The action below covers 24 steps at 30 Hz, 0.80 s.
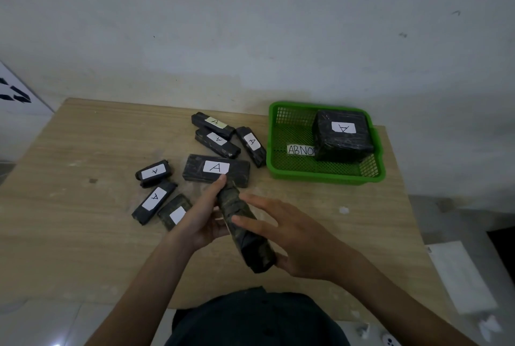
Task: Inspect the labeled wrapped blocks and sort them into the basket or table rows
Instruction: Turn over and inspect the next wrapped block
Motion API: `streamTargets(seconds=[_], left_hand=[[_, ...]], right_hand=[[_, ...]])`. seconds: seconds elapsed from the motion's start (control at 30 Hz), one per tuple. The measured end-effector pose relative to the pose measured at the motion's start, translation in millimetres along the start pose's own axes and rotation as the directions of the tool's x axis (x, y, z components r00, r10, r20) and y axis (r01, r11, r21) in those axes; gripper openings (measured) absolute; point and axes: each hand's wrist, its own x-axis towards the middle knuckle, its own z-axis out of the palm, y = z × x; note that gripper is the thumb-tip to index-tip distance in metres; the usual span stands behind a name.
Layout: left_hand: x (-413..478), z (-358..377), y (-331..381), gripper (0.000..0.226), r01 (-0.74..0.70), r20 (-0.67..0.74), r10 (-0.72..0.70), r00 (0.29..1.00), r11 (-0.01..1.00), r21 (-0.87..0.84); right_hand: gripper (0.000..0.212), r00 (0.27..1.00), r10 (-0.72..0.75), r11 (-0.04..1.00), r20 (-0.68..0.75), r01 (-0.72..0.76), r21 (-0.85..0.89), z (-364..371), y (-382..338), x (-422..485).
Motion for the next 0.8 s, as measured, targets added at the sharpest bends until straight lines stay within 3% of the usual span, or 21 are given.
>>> streamTargets(seconds=[0.13, 0.2, 0.3, 0.37, 0.43, 0.5, 0.57, 0.8], left_hand=[[1.6, -1.9, -6.5, 0.074, 0.044, 0.041, -0.043, 0.998, 0.999, -0.015], [-3.0, 1.1, -9.3, 0.067, 0.056, 0.056, -0.060, 0.997, 0.995, 0.080], [-14.7, 10.7, -13.7, 0.039, -0.132, -0.051, 0.158, 0.986, 0.930, 0.343], [-29.4, 13.4, -15.6, 0.032, -0.372, -0.050, 0.439, 0.897, 0.813, 0.448], [-48.8, 12.5, -12.3, 0.050, -0.631, 0.162, 0.645, 0.747, 0.610, 0.479], [-61.6, 12.2, -9.4, 0.071, -0.772, 0.418, 0.682, 0.600, 0.354, 0.529], [-67.4, 16.2, -7.5, 0.086, -0.815, 0.557, 0.656, 0.510, 0.161, 0.556], [-70.9, 30.9, -14.0, 0.089, -0.867, 0.614, 0.656, 0.439, 0.130, 0.481]], right_hand=[[0.075, 0.998, -0.062, 0.998, -0.027, 0.063, 0.024, 3.7, -2.6, 0.5], [0.079, 0.997, -0.021, 0.993, -0.072, 0.029, 0.114, 4.2, -2.1, 1.9], [0.086, 0.981, 0.152, 0.929, -0.123, -0.099, 0.358, -1.0, 0.4, 0.2], [0.083, 0.951, 0.273, 0.864, -0.147, -0.175, 0.473, -5.3, 3.0, -2.5], [0.078, 0.918, 0.351, 0.822, -0.184, -0.208, 0.530, -7.2, 5.8, -3.8], [0.077, 0.896, 0.396, 0.786, -0.199, -0.220, 0.578, -6.9, 8.3, -5.3], [0.079, 0.891, 0.413, 0.767, -0.186, -0.231, 0.598, -7.8, 9.8, -7.6], [0.091, 0.861, 0.483, 0.677, -0.158, -0.252, 0.691, -5.3, 2.9, -15.2]])
